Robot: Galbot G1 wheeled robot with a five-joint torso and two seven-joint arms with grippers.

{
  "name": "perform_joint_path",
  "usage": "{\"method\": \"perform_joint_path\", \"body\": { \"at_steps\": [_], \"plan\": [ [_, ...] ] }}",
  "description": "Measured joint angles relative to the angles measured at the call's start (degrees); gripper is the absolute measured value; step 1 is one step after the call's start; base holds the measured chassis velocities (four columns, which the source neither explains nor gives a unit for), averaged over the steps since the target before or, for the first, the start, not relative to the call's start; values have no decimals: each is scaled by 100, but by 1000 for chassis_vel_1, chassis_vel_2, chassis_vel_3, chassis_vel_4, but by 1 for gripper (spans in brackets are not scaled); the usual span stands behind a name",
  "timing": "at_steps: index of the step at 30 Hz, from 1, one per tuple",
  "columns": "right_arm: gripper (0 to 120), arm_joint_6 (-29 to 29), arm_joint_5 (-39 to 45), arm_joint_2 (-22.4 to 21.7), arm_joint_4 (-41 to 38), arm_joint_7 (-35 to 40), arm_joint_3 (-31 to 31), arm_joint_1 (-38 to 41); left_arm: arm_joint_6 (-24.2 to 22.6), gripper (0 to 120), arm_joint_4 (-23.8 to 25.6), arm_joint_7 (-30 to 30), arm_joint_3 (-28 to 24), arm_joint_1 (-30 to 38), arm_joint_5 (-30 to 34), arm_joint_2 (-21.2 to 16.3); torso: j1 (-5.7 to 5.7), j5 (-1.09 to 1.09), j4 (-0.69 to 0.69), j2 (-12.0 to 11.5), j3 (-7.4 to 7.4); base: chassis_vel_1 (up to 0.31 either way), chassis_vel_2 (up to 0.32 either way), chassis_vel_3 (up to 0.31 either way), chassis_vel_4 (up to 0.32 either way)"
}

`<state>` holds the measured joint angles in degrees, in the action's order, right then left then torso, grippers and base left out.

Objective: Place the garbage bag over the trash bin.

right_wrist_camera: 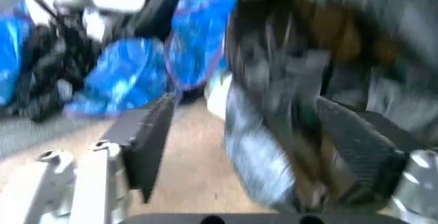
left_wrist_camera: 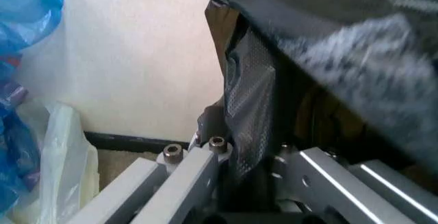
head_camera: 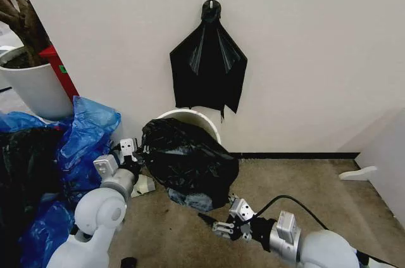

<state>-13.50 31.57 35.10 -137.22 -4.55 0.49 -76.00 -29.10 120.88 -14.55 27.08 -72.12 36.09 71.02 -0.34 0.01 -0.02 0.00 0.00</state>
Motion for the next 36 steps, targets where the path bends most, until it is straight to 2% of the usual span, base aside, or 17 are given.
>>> {"method": "perform_joint_path", "body": {
  "at_steps": [3,5,8,10,15,22,24,26,30,32,33,36],
  "plan": [
    [93,-55,261,-77,-348,227,-9,242,-2,1,-50,-93,-145,58,-65,1,0,0,-1,0,0,0,0,0,0],
    [98,-149,318,-74,-431,360,-80,500,-33,1,-50,-150,-245,92,-96,-9,0,0,-1,0,0,0,0,0,0],
    [100,-292,307,-18,-422,457,-138,798,-87,1,-38,-207,-337,122,-108,-22,0,1,0,0,0,0,0,0,0],
    [100,-627,89,142,-204,529,-99,1337,-141,1,9,-266,-482,171,-119,-59,0,-1,1,0,0,0,0,0,0],
    [100,-1213,-153,433,54,669,231,1891,-171,1,149,-274,-684,229,-153,-117,0,-1,1,0,0,0,0,0,0],
    [100,-1352,-1044,658,370,623,651,2098,-263,1,249,-352,-860,268,-170,-75,0,-1,1,0,0,0,0,0,0],
    [94,-1307,-2007,691,462,365,698,2090,-329,1,278,-374,-910,278,-172,-79,0,-1,-1,0,0,0,0,0,0],
    [86,-1222,-2585,696,502,203,696,2085,-369,1,292,-374,-929,274,-173,-84,0,0,0,0,0,0,0,0,0],
    [75,-1155,-3084,713,557,122,698,2084,-386,1,303,-361,-951,264,-173,-89,0,0,0,0,0,0,0,0,0],
    [64,-971,-3673,764,679,44,681,2087,-421,1,348,-312,-964,246,-167,-93,0,-1,-1,0,0,0,0,0,0],
    [63,-882,-3858,775,726,-11,656,2092,-433,1,370,-287,-964,235,-164,-95,0,-1,0,0,0,0,0,0,0],
    [48,-693,-4164,764,777,-128,602,2104,-477,1,393,-205,-961,196,-166,-108,0,0,0,0,0,0,0,0,0]
  ]
}}
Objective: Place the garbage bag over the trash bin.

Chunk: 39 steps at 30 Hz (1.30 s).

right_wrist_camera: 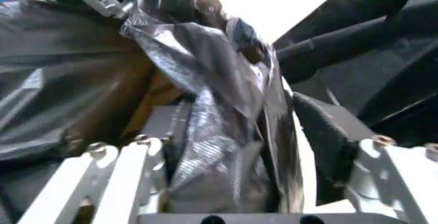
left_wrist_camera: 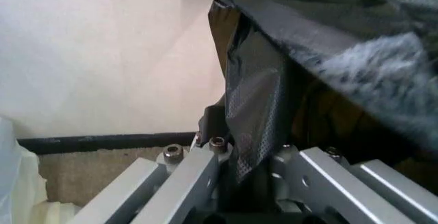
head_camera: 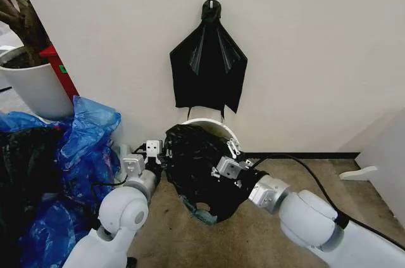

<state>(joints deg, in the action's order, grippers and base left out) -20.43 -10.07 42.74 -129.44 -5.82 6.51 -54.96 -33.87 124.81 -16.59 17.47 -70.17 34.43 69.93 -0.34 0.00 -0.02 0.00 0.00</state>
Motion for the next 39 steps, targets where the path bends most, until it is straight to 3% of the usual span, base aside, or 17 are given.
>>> {"method": "perform_joint_path", "body": {
  "at_steps": [4,6,8,13,29,39],
  "plan": [
    [35,87,21,-28,-45,3,-8,-3,-41,1,-40,165,18,-39,-126,-8,0,0,0,0,0,0,0,0,0],
    [27,91,195,-45,-58,105,-30,2,7,1,-121,558,33,-90,-476,-36,0,0,0,0,0,0,0,0,0],
    [26,91,206,-46,-56,110,-32,4,24,1,-129,604,34,-96,-513,-40,0,0,0,0,0,0,0,0,0],
    [0,42,942,-170,184,456,-146,88,657,1,-305,1544,145,-230,-1231,-126,0,0,0,0,0,0,0,0,0],
    [0,-103,2961,-534,408,920,-372,432,1973,1,-546,3240,658,-595,-2182,-239,0,0,0,0,0,0,0,0,0],
    [0,-82,3234,-751,936,579,-497,513,2446,1,-566,3822,782,-645,-1998,-202,0,0,0,0,0,0,0,0,0]
  ]
}}
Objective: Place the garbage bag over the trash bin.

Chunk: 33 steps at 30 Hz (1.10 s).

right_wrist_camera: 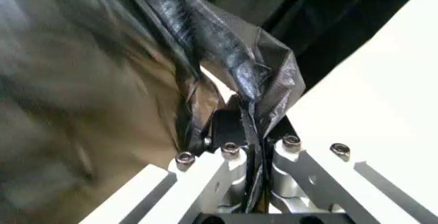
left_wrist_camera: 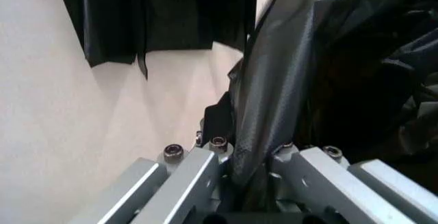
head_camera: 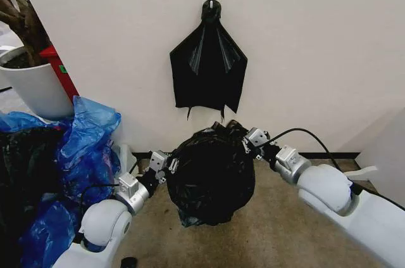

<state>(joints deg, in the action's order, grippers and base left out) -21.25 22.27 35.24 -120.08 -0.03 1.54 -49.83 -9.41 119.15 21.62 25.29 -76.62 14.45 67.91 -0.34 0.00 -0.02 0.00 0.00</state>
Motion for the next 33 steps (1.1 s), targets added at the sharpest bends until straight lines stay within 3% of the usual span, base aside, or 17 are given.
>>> {"method": "perform_joint_path", "body": {
  "at_steps": [5,8,16,23,33],
  "plan": [
    [0,278,89,-39,214,-378,-18,-94,17,1,4,-21,64,-9,283,13,0,0,0,0,0,0,0,0,0],
    [0,863,125,-43,562,-929,-31,-156,24,1,-52,-43,115,12,776,38,0,0,0,0,0,0,0,0,0],
    [0,2055,-8,161,1415,-1434,5,5,73,1,-244,181,152,19,1647,15,0,0,0,0,0,0,0,0,0],
    [0,2556,-67,301,1814,-1701,75,166,73,1,-296,585,166,4,2013,-11,0,0,0,0,0,0,0,0,0],
    [0,2827,-306,359,1951,-1880,63,109,-80,1,-311,506,169,27,2567,13,0,0,0,0,0,0,0,0,0]
  ]
}}
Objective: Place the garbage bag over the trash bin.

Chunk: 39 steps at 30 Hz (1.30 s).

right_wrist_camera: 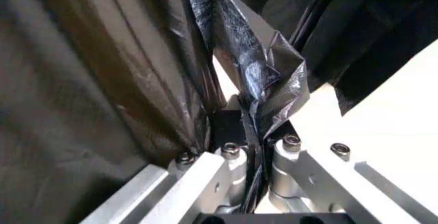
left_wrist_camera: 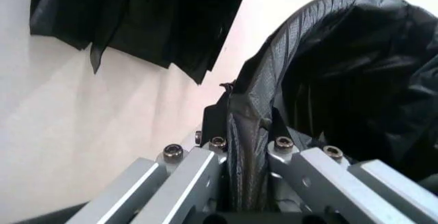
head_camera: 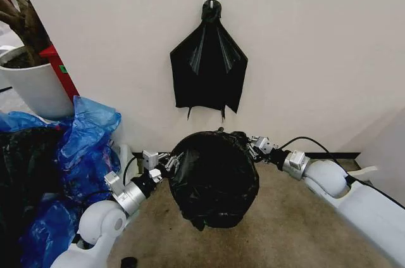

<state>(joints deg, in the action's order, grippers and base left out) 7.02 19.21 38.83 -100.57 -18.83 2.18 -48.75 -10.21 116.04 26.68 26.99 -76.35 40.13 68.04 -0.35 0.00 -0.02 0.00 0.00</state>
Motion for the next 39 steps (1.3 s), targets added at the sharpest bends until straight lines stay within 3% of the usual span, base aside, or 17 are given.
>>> {"method": "perform_joint_path", "body": {
  "at_steps": [2,5,7,13,14,18,21,24,27,36,39],
  "plan": [
    [0,-1,-7,-3,-3,0,-1,-10,-16,1,0,-8,0,0,49,2,0,0,0,0,0,0,0,0,0],
    [19,-71,-14,-50,-8,41,-33,-78,-116,1,1,-84,3,0,358,36,0,1,0,0,0,0,0,0,0],
    [21,-75,1,-57,-8,48,-36,-86,-117,1,-1,-89,2,0,368,39,0,1,1,0,0,0,0,0,0],
    [47,-219,814,-208,-142,164,-80,-231,-119,1,-139,-242,0,36,406,75,0,0,0,0,0,0,0,0,0],
    [47,-219,814,-208,-142,164,-80,-231,-119,1,-139,-242,0,36,406,75,0,0,0,0,0,0,0,0,0],
    [66,-373,1787,-335,-279,161,-230,-351,-140,1,-484,-366,3,148,690,119,0,0,0,0,1,0,0,0,0],
    [72,-429,2089,-373,-317,127,-258,-373,-179,1,-656,-276,10,179,860,120,0,2,0,0,0,0,0,0,0],
    [86,-604,2860,-394,-306,90,-292,-375,-205,1,-988,62,23,218,1112,99,0,1,0,0,1,0,0,0,0],
    [98,-936,4156,-352,-71,24,-413,-341,-189,1,-1297,588,66,198,1248,17,0,-1,1,0,0,0,0,0,0],
    [100,-1514,5209,-306,101,141,-545,-357,-103,1,-1411,908,95,182,1550,-38,0,1,1,0,0,0,0,0,0],
    [100,-1743,6087,-260,21,279,-552,-440,-40,1,-1503,1090,95,228,1582,-31,0,-1,0,0,0,0,0,0,0]
  ]
}}
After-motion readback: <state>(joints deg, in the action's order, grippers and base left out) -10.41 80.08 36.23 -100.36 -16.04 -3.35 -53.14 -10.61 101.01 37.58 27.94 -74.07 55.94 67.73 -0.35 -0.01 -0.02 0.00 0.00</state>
